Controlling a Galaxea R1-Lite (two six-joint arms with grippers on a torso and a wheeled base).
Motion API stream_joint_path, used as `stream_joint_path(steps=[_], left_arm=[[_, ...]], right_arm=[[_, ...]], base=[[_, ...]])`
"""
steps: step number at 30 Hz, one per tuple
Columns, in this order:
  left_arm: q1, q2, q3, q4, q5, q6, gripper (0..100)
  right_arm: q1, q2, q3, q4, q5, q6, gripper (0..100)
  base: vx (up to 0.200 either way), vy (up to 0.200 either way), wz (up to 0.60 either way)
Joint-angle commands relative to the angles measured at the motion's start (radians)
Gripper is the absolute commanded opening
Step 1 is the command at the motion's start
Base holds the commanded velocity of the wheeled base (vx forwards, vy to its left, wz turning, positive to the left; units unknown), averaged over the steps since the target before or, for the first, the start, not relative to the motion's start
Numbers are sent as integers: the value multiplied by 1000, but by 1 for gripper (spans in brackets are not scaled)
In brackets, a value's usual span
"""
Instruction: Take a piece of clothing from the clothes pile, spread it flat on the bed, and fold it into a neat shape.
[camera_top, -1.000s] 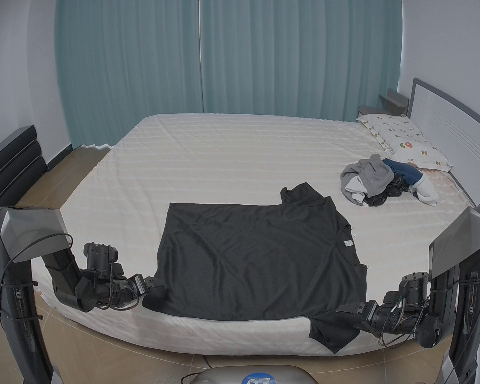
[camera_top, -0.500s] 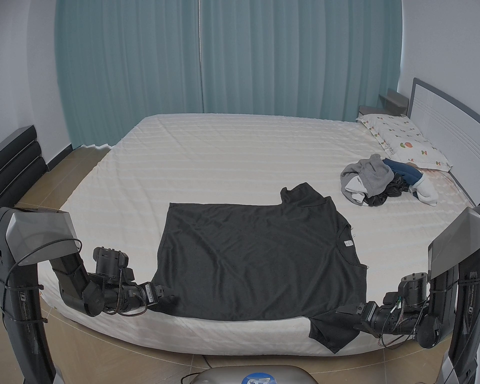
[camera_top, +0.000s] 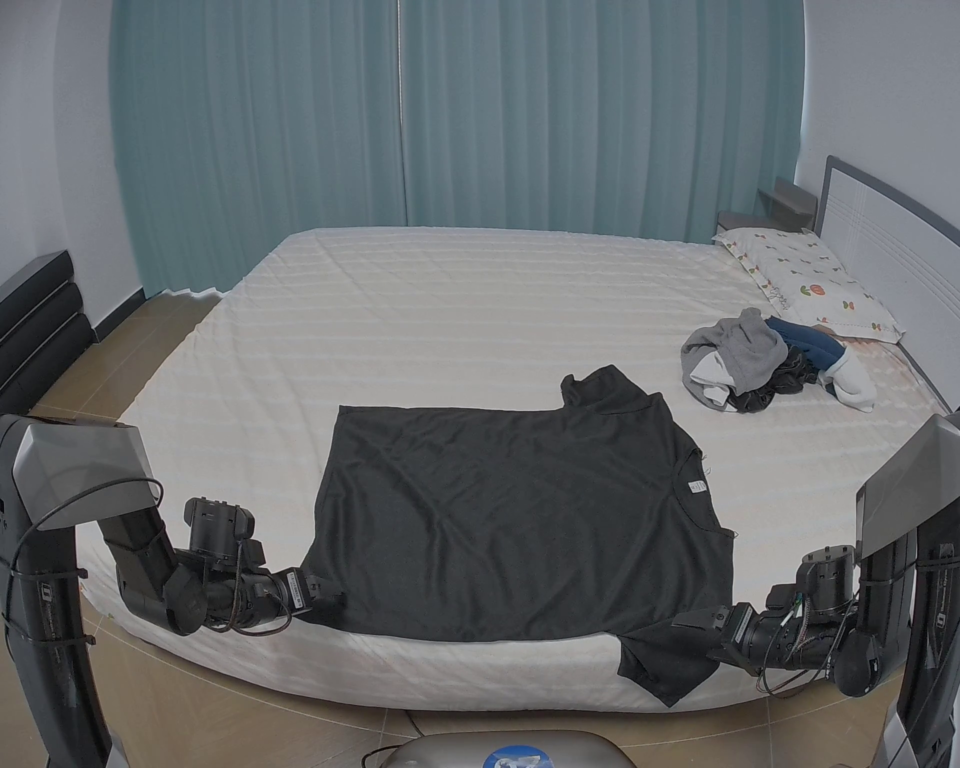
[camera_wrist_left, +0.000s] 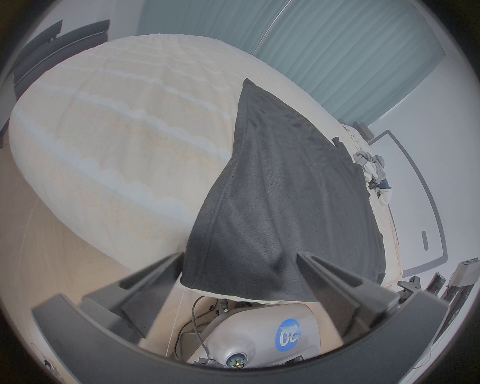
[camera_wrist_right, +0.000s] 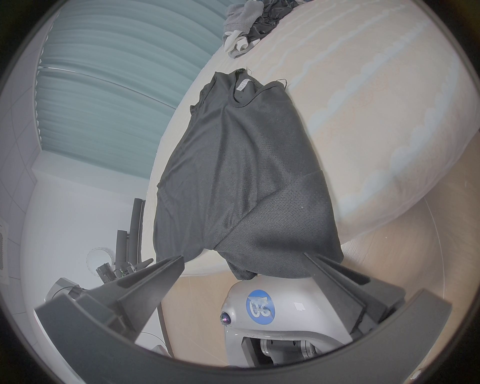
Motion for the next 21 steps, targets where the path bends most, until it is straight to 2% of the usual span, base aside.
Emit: stream_joint_path(steps=[1,6,14,17,19,20,21], left_arm=[[5,1,7,-1,7,-2,0],[3,-3,16,-1,37,-23,0],[17,-20,53,-6,40,-71,0],[23,-30,65,-6,27,-72,0],[23,-30,65,-6,27,-72,0],[26,-28,68,-12,26,-75,0],[28,-26,70,-21,21,-80,0]], right_arm=[[0,2,1,-13,0,0,100],[0,2,1,-15,0,0,100],[0,-6,-3,-15,-7,-6,100],[2,-50,0,-12,-50,-15,100],[2,-50,0,-12,-50,-15,100],[0,-84,-10,-12,-104,-21,100],[0,-89,-17,-12,-112,-32,100]], base=[[0,0,0],[0,0,0],[0,0,0],[0,0,0],[0,0,0],[0,0,0],[0,0,0]])
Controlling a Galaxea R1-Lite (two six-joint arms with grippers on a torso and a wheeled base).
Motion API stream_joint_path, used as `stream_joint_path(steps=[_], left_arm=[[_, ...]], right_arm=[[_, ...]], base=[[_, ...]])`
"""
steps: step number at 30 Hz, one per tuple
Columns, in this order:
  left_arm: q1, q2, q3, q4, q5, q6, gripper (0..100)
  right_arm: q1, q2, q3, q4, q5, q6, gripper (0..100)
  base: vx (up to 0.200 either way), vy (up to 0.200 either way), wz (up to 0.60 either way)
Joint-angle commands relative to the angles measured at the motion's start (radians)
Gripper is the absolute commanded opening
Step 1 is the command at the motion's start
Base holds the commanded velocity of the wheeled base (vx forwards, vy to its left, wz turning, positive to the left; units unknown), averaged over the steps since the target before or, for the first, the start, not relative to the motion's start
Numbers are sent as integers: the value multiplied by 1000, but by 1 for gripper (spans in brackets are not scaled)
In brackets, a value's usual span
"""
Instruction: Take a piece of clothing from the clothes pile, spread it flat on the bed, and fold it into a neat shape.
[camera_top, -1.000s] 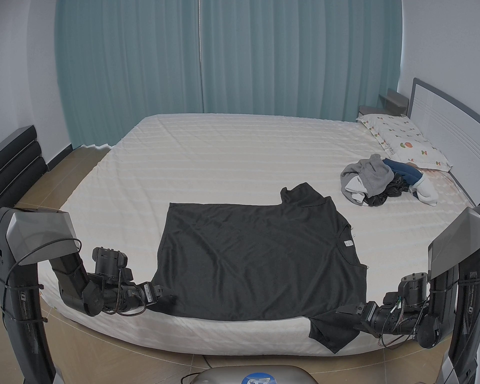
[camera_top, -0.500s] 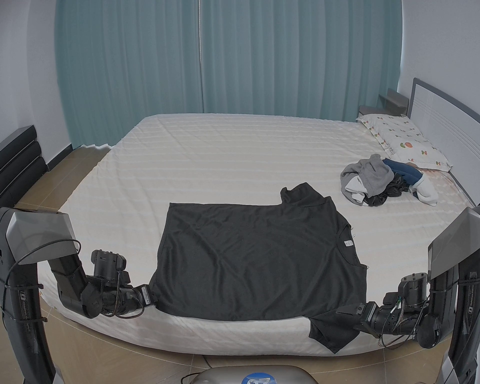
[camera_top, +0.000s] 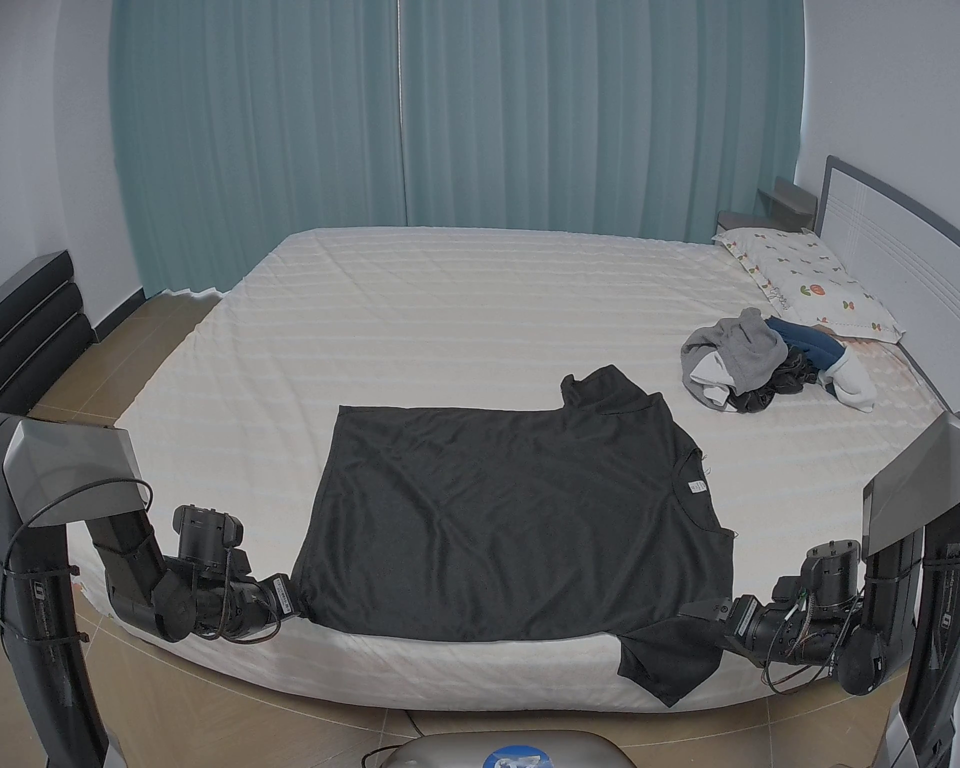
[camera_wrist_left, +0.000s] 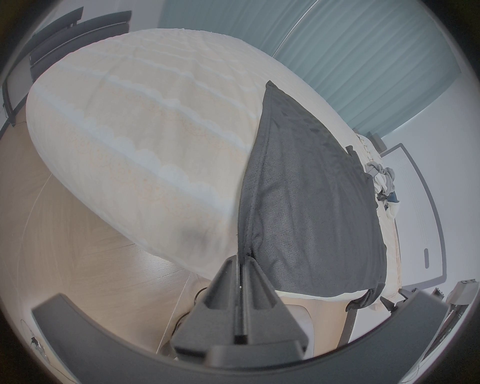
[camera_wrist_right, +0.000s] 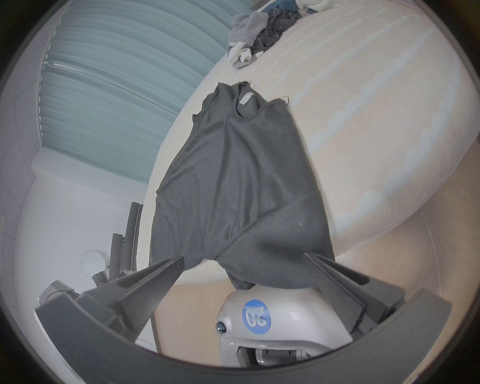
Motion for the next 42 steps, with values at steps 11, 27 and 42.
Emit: stream_joint_path(steps=[11,27,42], left_arm=[[6,2,21,-115,-16,-109,0],[6,5,42,-163,-18,-106,0],[6,6,44,-163,-16,-106,0]], right_arm=[[-32,32,-146,-9,-78,-160,100],[-61,121,-96,-12,-143,-277,100],[-67,145,-266,-12,-155,-241,0]], base=[[0,0,0],[0,0,0],[0,0,0]])
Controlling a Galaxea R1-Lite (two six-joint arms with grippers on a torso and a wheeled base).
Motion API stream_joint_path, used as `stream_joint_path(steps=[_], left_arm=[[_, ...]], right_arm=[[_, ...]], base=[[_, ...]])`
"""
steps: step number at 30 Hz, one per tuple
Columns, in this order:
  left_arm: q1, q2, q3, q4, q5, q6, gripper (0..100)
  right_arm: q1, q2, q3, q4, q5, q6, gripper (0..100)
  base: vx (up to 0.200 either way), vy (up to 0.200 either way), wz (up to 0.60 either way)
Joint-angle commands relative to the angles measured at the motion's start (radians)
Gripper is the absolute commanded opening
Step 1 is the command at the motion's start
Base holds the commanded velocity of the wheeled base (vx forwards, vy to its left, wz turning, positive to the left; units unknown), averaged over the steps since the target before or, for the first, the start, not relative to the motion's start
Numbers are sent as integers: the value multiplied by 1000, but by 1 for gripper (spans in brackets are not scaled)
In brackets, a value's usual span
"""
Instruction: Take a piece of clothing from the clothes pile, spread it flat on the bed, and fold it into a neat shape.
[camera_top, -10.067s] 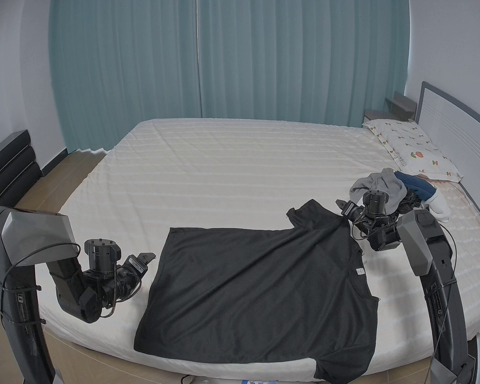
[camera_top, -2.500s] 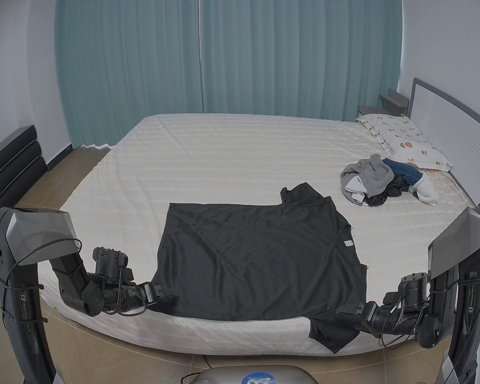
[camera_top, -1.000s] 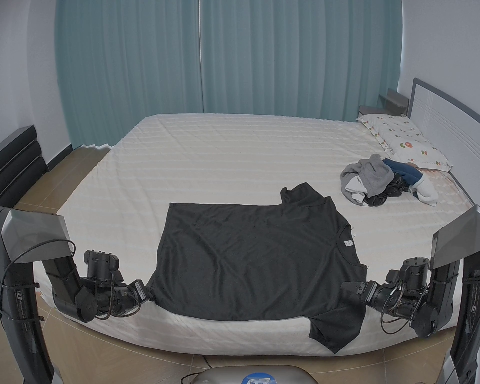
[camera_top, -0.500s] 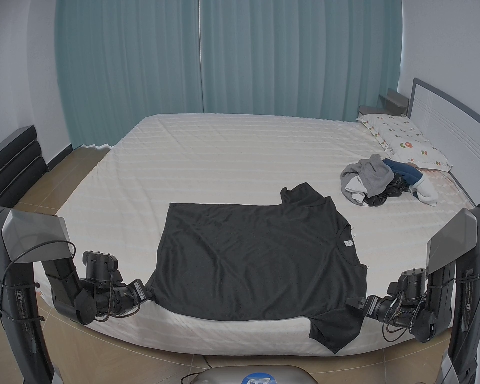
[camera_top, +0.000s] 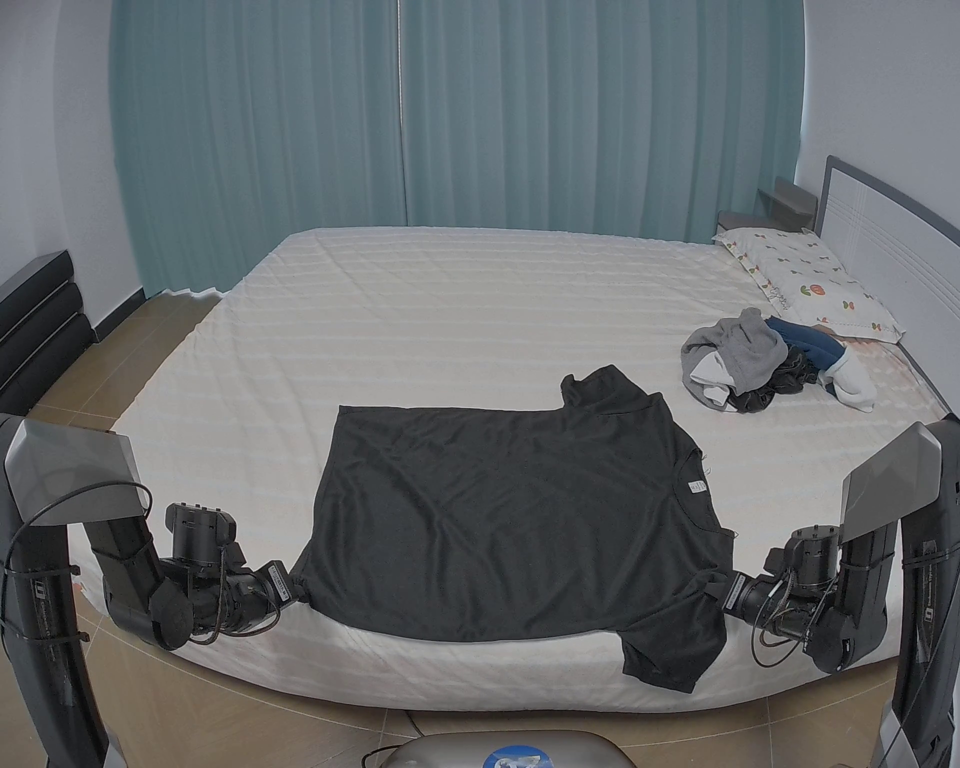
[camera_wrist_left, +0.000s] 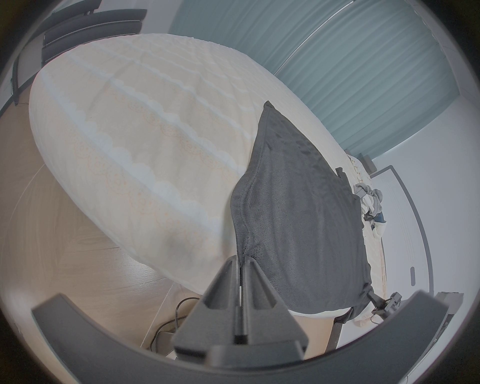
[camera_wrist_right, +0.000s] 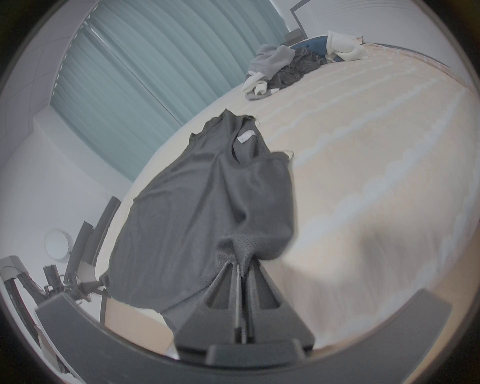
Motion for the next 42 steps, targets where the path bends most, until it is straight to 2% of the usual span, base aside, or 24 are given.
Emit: stream_joint_path(steps=[1,9,15,20,21,29,30,31,32,33,34,35,36,42], left_arm=[[-1,2,-2,0,1,0,0],[-1,2,-2,0,1,-2,0],[-3,2,-3,0,1,-2,0],[-3,2,-3,0,1,-2,0],[-3,2,-3,0,1,-3,0],[-3,2,-5,1,2,-3,0],[-3,2,-3,0,2,-3,0],[-3,2,-3,0,2,-3,0],[-3,2,-3,0,2,-3,0],[-3,2,-3,0,2,-3,0],[-3,2,-3,1,2,-2,0],[-3,2,-3,0,2,-2,0],[-3,2,-2,0,2,-2,0],[-3,2,-2,0,2,-2,0]], right_arm=[[-2,9,-62,-12,-2,35,0],[-2,12,-105,-14,-7,45,0],[-2,26,-148,-14,-48,52,0],[-2,43,-164,-14,-52,73,0],[0,45,-167,-14,-50,79,100],[-34,28,-156,-12,21,114,100],[-60,5,-151,-12,57,144,100],[-60,5,-151,-12,57,144,100],[-109,-14,-139,-11,126,173,100],[-109,-14,-139,-11,126,173,100],[-130,-20,-122,-11,169,174,100],[-153,-24,-89,-11,214,157,100],[-164,-24,-75,-11,231,141,100],[-172,6,5,-11,291,-39,100]], base=[[0,0,0],[0,0,0],[0,0,0],[0,0,0],[0,0,0],[0,0,0],[0,0,0],[0,0,0],[0,0,0],[0,0,0],[0,0,0],[0,0,0],[0,0,0],[0,0,0]])
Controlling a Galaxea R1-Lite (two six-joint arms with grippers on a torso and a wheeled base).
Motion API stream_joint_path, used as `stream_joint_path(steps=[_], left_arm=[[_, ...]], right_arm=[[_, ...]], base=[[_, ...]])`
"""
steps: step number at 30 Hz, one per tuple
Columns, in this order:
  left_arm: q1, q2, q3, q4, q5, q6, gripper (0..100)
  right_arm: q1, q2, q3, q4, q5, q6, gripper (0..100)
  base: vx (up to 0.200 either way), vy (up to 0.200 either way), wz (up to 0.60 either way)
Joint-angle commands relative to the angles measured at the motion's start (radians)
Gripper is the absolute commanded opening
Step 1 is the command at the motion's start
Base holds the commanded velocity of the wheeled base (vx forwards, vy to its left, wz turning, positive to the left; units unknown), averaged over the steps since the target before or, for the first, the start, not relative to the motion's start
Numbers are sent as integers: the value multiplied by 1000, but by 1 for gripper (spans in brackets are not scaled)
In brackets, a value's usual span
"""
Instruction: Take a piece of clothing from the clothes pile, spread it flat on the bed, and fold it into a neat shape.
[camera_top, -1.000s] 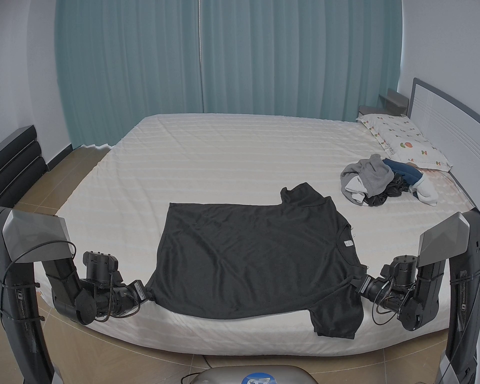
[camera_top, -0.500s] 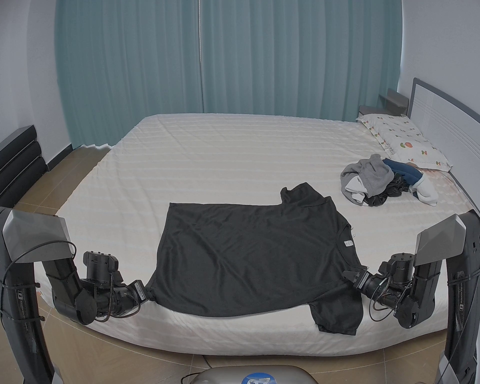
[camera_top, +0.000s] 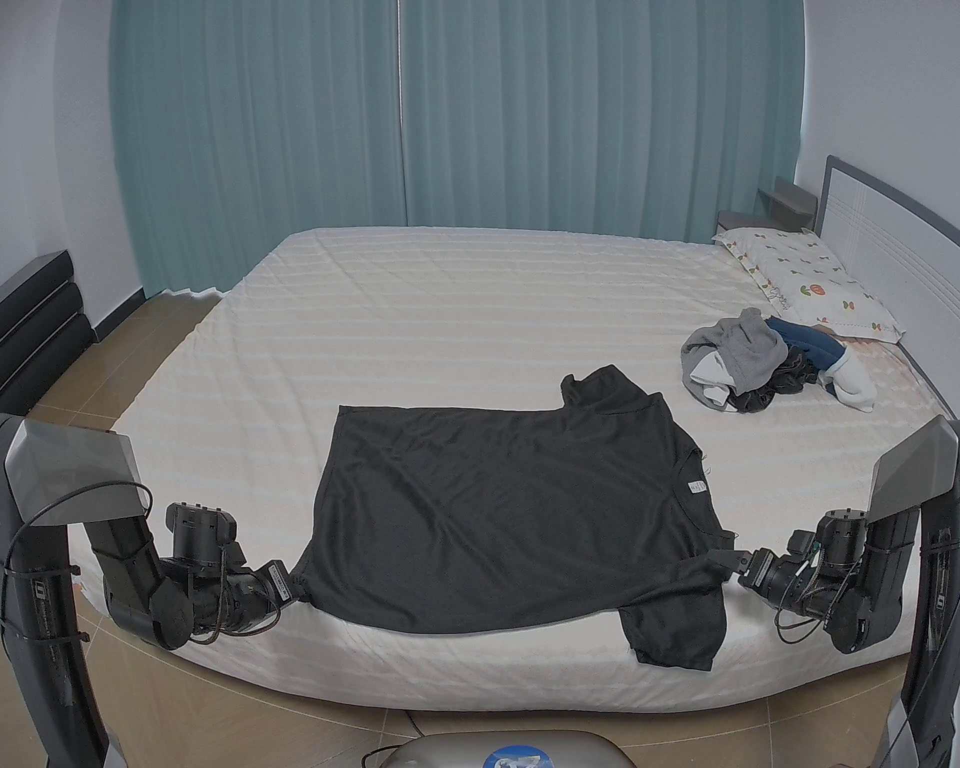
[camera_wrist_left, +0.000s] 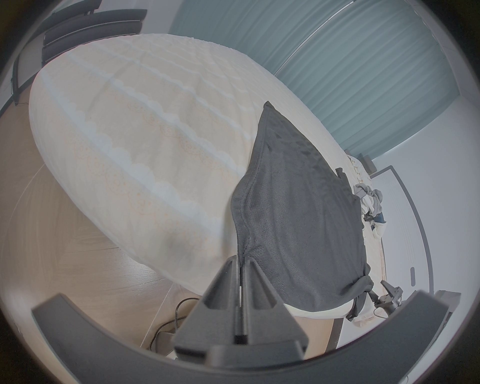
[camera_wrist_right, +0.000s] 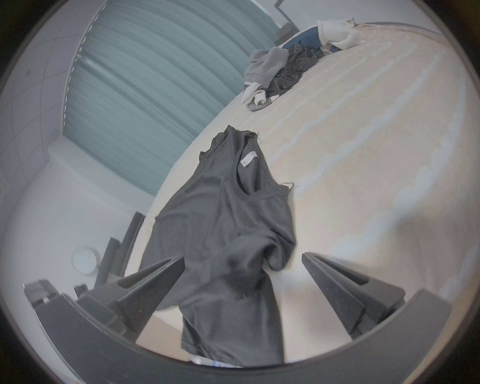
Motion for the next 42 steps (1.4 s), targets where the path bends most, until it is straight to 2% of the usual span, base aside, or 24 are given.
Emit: stream_joint_path(steps=[1,5,12,23,24,32,42], left_arm=[[0,1,1,-1,0,0,0],[0,3,1,-1,0,1,0],[0,1,1,1,0,1,0],[0,3,1,1,0,1,0],[-2,3,1,-1,0,1,0],[0,3,0,1,0,1,0],[1,4,1,-1,2,6,0]], right_arm=[[-13,12,79,-10,45,-100,100],[-8,24,102,-10,76,-137,100],[18,46,110,-10,78,-176,100],[61,63,94,-12,68,-179,100],[64,63,93,-10,67,-179,0],[55,64,110,-12,62,-199,0],[-5,15,191,-12,81,-280,0]], base=[[0,0,0],[0,0,0],[0,0,0],[0,0,0],[0,0,0],[0,0,0],[0,0,0]])
